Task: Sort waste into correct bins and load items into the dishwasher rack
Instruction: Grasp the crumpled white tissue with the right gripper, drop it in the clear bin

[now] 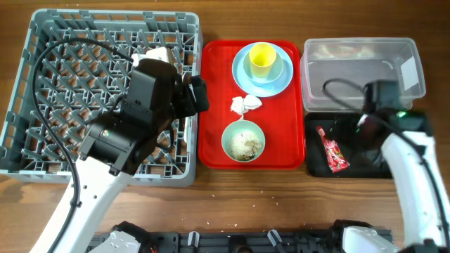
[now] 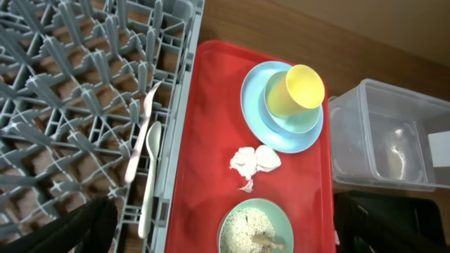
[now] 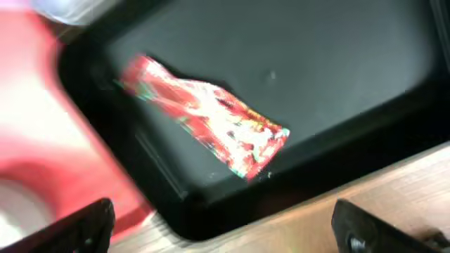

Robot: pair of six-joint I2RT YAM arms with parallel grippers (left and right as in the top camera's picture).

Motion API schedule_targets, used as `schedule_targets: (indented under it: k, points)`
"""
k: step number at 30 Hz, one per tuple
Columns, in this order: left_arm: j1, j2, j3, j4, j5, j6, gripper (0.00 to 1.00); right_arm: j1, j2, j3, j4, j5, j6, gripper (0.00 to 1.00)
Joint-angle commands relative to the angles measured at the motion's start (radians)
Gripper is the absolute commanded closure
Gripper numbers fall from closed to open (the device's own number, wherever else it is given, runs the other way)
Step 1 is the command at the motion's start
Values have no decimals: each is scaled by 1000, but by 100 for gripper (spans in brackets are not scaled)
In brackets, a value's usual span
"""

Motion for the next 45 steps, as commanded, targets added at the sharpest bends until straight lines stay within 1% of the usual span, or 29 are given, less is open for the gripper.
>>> schedule_targets:
  k: [1, 2, 3, 4, 5, 7, 9, 13, 14, 16, 21, 22, 23, 24, 25, 27, 29, 30, 31, 33, 35, 36, 37, 38, 39, 40, 42, 44, 45]
  points:
    - [4, -3, 10, 1, 6, 2, 0, 20, -16, 164, -6, -232, -201, 9]
    - [4, -3, 10, 1, 6, 2, 0, 60, -15, 169, 54, -340, -259, 18]
    - [4, -3, 10, 1, 6, 2, 0, 125, -6, 167, 128, -338, -263, 23]
    - [4, -3, 10, 1, 6, 2, 0, 172, 7, 167, 177, -332, -257, 27]
    - [4, -3, 10, 1, 6, 2, 0, 251, 42, 167, 255, -331, -209, 27]
    - [4, -3, 10, 1, 6, 2, 0, 367, 113, 156, 364, -280, -58, 27]
    - [4, -3, 10, 1, 6, 2, 0, 505, 256, 155, 437, -63, 127, 23]
    - [4, -3, 10, 1, 6, 2, 0, 577, 439, 155, 532, -28, 239, 24]
    - [4, -3, 10, 1, 6, 2, 0, 586, 492, 155, 560, -27, 277, 28]
    - [4, -3, 10, 1, 6, 2, 0, 589, 549, 155, 628, -23, 277, 34]
    - [4, -3, 10, 1, 6, 2, 0, 589, 653, 155, 724, -12, 328, 38]
    - [4, -3, 10, 1, 6, 2, 0, 589, 658, 155, 723, -5, 328, 43]
    - [4, -3, 10, 1, 6, 2, 0, 589, 657, 155, 720, -5, 325, 65]
    - [4, -3, 10, 1, 6, 2, 0, 589, 654, 156, 717, -5, 325, 82]
    - [4, -3, 10, 1, 6, 2, 0, 589, 645, 156, 702, -5, 325, 96]
    - [4, -3, 10, 1, 6, 2, 0, 577, 575, 162, 640, -5, 319, 96]
    - [4, -3, 10, 1, 6, 2, 0, 541, 378, 166, 595, 0, 217, 96]
    - [4, -3, 10, 1, 6, 2, 0, 515, 271, 166, 579, 47, 182, 96]
    - [4, -3, 10, 1, 6, 2, 0, 474, 168, 166, 551, 155, 166, 96]
    - [4, -3, 10, 1, 6, 2, 0, 385, 74, 165, 506, 306, 137, 95]
    - [4, -3, 10, 1, 6, 2, 0, 257, 73, 153, 503, 326, 92, 95]
    - [4, -3, 10, 1, 6, 2, 0, 164, 118, 142, 516, 304, 90, 94]
    - [4, -3, 10, 1, 6, 2, 0, 111, 169, 140, 534, 277, 83, 90]
    - [4, -3, 10, 1, 6, 2, 0, 66, 227, 140, 573, 212, 27, 56]
    - [4, -3, 10, 1, 6, 2, 0, 28, 285, 142, 618, 95, -77, 0]
    - [4, -3, 10, 1, 6, 2, 0, -1, 302, 144, 618, 41, -111, 0]
    - [4, -3, 10, 1, 6, 2, 0, -52, 286, 164, 593, 7, -118, 0]
    - [4, -3, 10, 1, 6, 2, 0, -114, 219, 239, 506, -89, -174, 0]
    - [4, -3, 10, 1, 6, 2, 0, -134, 164, 300, 422, -159, -209, 0]
